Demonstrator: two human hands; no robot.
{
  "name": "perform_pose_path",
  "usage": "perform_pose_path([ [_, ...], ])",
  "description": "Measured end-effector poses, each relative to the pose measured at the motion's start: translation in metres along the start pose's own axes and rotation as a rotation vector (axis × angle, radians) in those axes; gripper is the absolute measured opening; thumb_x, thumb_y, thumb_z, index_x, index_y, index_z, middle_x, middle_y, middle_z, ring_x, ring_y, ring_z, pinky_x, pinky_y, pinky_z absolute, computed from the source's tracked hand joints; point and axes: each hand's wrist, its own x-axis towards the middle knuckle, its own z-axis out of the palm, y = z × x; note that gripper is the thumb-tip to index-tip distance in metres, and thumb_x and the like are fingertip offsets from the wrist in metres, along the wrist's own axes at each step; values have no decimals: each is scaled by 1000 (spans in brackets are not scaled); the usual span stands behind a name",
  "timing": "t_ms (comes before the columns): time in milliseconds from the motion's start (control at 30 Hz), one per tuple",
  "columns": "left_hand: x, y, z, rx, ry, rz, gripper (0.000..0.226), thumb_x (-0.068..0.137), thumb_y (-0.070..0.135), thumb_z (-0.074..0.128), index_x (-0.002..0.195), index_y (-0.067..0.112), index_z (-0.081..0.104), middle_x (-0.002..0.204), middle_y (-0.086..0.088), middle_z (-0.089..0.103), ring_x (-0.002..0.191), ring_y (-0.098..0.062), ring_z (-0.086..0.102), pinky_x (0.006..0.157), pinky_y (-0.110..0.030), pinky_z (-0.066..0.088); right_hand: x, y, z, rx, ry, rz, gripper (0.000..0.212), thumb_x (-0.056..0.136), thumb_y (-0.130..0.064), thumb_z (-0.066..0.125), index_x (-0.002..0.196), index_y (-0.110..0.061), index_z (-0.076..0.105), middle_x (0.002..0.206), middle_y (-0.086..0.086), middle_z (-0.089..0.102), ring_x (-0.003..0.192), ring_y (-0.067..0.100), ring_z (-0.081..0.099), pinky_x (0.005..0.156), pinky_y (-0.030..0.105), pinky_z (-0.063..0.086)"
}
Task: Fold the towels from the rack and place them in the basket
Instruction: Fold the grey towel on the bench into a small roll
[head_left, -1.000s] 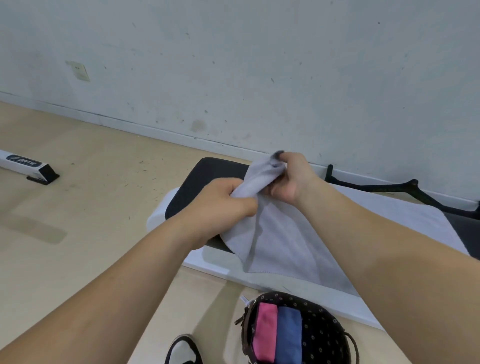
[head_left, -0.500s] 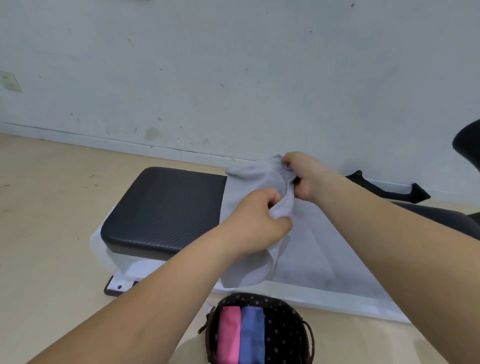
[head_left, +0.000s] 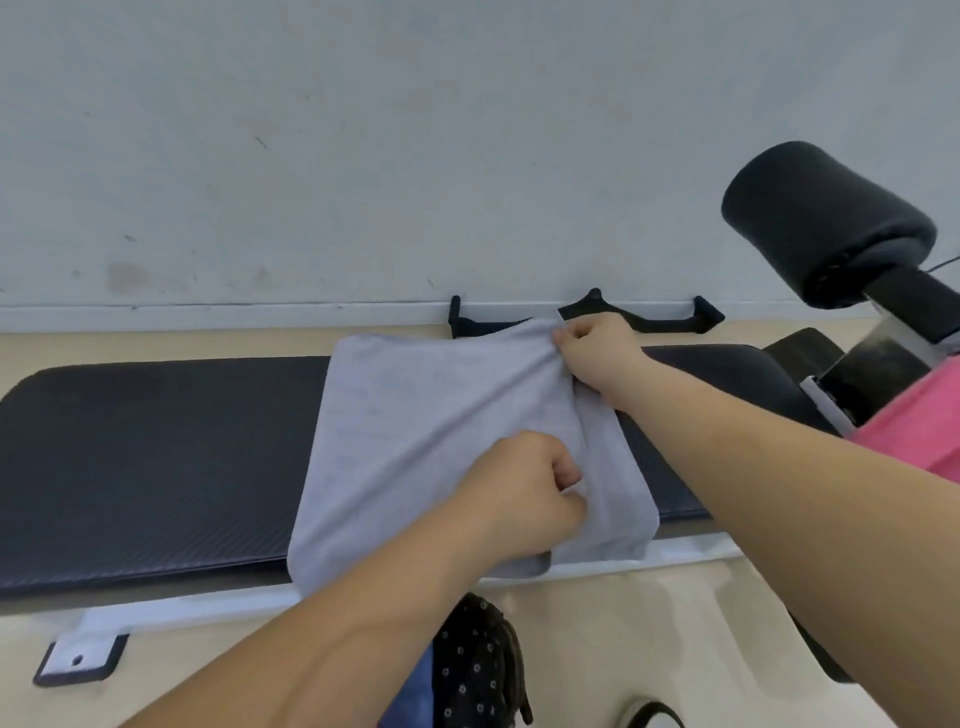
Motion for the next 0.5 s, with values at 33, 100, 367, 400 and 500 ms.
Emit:
perform_pose_path([
  [33, 1, 3, 3, -43, -13, 15, 9, 87, 22, 70, 89, 13, 69, 69, 4, 65, 67, -16, 63, 67, -31, 55, 5, 0, -4, -10, -10, -9, 48, 101, -20, 58, 58, -20, 35, 58, 2, 30, 55, 19, 29, 49, 24, 25],
  [100, 4, 11, 9, -237, -52, 15, 10, 92, 20, 67, 90, 11, 64, 59, 7, 54, 51, -13, 53, 53, -28, 51, 14, -1, -9, -10, -28, -13, 51, 102, -23, 58, 58, -22, 32, 59, 0, 28, 54, 18, 27, 48, 25, 23],
  [367, 26, 25, 40, -264, -73, 28, 5, 94, 25, 64, 92, 21, 66, 58, 13, 58, 53, -7, 58, 61, -32, 55, 31, 18, -27, 109, -68, 83, 30, 103, -31, 60, 76, -18, 58, 72, 0, 49, 66, 17, 44, 56, 26, 41],
  [400, 27, 26, 43, -252, -69, 23, 7, 94, 25, 62, 91, 20, 67, 58, 12, 59, 52, -9, 59, 60, -35, 54, 33, 17, -28, 133, -92, 87, 27, 103, -30, 61, 80, -17, 62, 76, 1, 54, 69, 17, 49, 59, 27, 48],
  [500, 27, 33, 46, -277, -87, -4, 19, 97, 22, 58, 100, 4, 64, 64, -1, 59, 43, -12, 61, 47, -32, 50, 36, 16, -27, 90, -102, 56, 27, 101, -28, 65, 101, -3, 73, 87, 7, 60, 78, 21, 55, 72, 35, 54],
])
